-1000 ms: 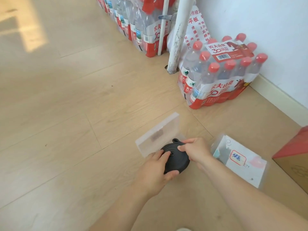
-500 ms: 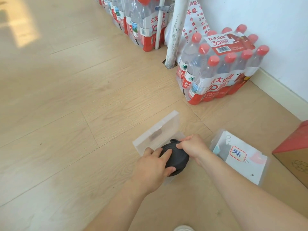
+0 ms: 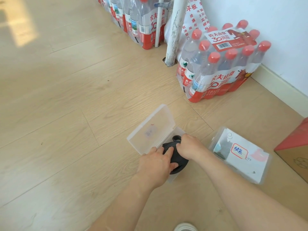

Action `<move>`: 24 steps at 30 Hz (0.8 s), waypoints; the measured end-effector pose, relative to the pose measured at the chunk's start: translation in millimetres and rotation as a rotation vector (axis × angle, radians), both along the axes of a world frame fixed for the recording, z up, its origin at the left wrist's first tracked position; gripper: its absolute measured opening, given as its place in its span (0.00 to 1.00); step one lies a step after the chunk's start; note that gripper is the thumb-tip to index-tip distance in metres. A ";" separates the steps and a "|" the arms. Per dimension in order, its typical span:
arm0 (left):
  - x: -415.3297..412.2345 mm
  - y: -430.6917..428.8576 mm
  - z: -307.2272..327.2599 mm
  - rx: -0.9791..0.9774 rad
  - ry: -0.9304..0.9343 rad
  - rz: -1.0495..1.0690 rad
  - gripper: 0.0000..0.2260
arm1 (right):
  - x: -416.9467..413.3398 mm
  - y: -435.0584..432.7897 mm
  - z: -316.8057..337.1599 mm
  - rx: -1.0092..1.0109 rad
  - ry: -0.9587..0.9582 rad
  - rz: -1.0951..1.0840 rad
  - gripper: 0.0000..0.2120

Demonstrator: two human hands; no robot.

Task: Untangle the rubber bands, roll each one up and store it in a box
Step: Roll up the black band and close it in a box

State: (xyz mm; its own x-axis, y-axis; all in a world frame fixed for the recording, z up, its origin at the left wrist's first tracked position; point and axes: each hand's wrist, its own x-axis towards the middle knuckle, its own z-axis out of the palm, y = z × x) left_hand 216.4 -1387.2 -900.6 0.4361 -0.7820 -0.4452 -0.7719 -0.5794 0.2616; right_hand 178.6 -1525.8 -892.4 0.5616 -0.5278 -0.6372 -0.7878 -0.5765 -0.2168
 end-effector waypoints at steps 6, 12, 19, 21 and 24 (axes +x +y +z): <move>0.7 -2.6 -0.4 0.001 0.031 0.034 0.23 | -7.0 4.3 0.3 -0.137 -0.022 0.070 0.10; -1.4 -1.4 -3.1 -0.017 0.012 0.070 0.23 | -9.7 7.0 3.0 -0.177 -0.093 0.154 0.10; -8.3 -4.6 -2.8 -0.017 -0.047 0.135 0.25 | -31.0 -3.5 -3.4 0.064 -0.342 -0.177 0.08; -9.9 -4.8 -3.8 -0.021 -0.043 0.155 0.26 | -39.7 -0.5 -1.4 0.042 -0.403 -0.226 0.08; -13.0 -8.7 -3.5 -0.021 -0.032 0.174 0.27 | -50.9 -1.2 -2.0 -0.049 -0.471 -0.231 0.15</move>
